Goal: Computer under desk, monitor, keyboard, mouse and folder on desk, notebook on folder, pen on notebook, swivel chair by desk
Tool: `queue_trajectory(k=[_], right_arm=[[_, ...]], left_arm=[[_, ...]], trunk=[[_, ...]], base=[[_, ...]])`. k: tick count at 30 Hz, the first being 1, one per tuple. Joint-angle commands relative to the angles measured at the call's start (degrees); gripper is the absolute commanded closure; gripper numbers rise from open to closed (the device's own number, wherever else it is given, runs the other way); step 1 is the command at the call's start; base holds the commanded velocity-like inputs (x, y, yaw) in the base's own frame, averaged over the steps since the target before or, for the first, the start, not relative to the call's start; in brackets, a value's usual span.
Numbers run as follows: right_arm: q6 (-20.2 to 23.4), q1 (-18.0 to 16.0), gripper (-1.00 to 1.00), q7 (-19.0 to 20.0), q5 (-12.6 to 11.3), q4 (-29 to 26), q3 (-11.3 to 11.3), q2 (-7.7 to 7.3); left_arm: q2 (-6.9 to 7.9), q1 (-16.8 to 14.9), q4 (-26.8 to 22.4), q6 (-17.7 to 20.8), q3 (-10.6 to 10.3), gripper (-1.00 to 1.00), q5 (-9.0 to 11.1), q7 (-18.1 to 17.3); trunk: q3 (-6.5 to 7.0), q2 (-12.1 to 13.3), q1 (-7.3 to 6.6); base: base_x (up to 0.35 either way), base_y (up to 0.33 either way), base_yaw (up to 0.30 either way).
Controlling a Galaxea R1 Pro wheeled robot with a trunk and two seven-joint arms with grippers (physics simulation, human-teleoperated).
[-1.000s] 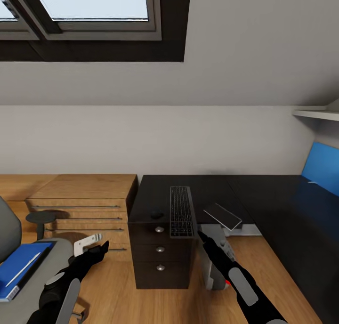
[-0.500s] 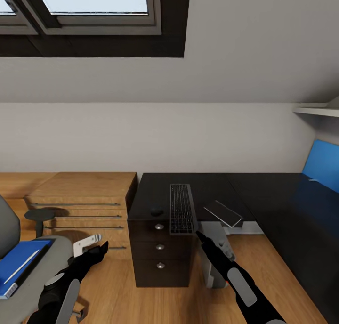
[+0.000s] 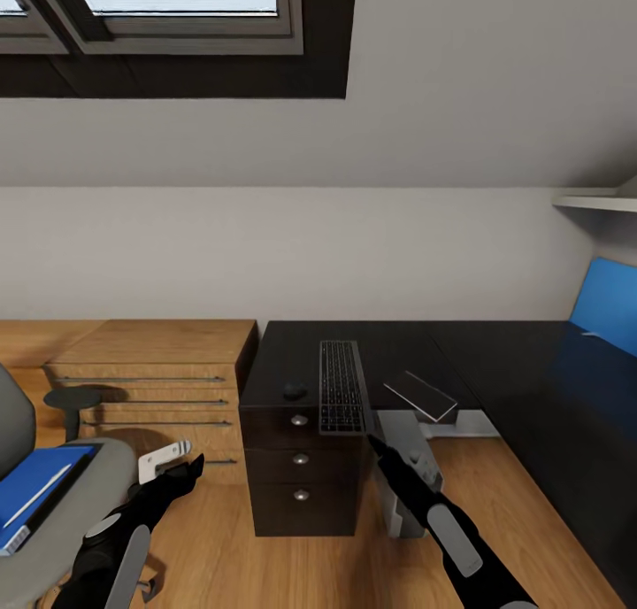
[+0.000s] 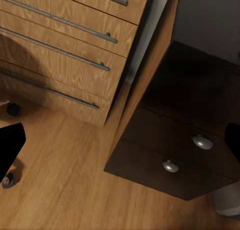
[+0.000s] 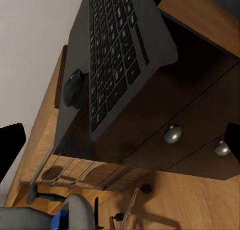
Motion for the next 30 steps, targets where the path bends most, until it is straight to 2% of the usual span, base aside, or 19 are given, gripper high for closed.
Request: queue_trajectory(k=[1, 16, 22, 30], right_arm=[[0.2, 0.0, -1.0, 1.8, -0.5, 0.4, 0.0, -0.02], [0.1, -0.1, -1.0, 21.5, -0.8, 11.6, -0.4, -0.03], [0.1, -0.1, -1.0, 24.4, -0.9, 13.2, -0.4, 0.03], [0.0, -0.1, -1.0, 24.9, -0.8, 13.4, -0.4, 0.19]], left_arm=[[-0.03, 0.0, -0.1, 0.3, 0.0, -1.0, 0.6, 0.4], [-0.11, 0.3, -0.1, 0.3, 0.0, -1.0, 0.7, 0.4], [-0.15, 0.3, -0.1, 0.3, 0.0, -1.0, 0.7, 0.4], [-0.2, 0.4, -0.1, 0.3, 0.0, -1.0, 0.7, 0.4]], trunk=[[-0.25, -0.5, 0.22], [-2.94, -6.5, 3.52], [-4.02, -8.9, 4.84], [-5.45, -12.1, 6.59]], base=[[0.0, 0.0, 0.0], [0.0, 0.0, 0.0], [0.0, 0.0, 0.0], [0.0, 0.0, 0.0]])
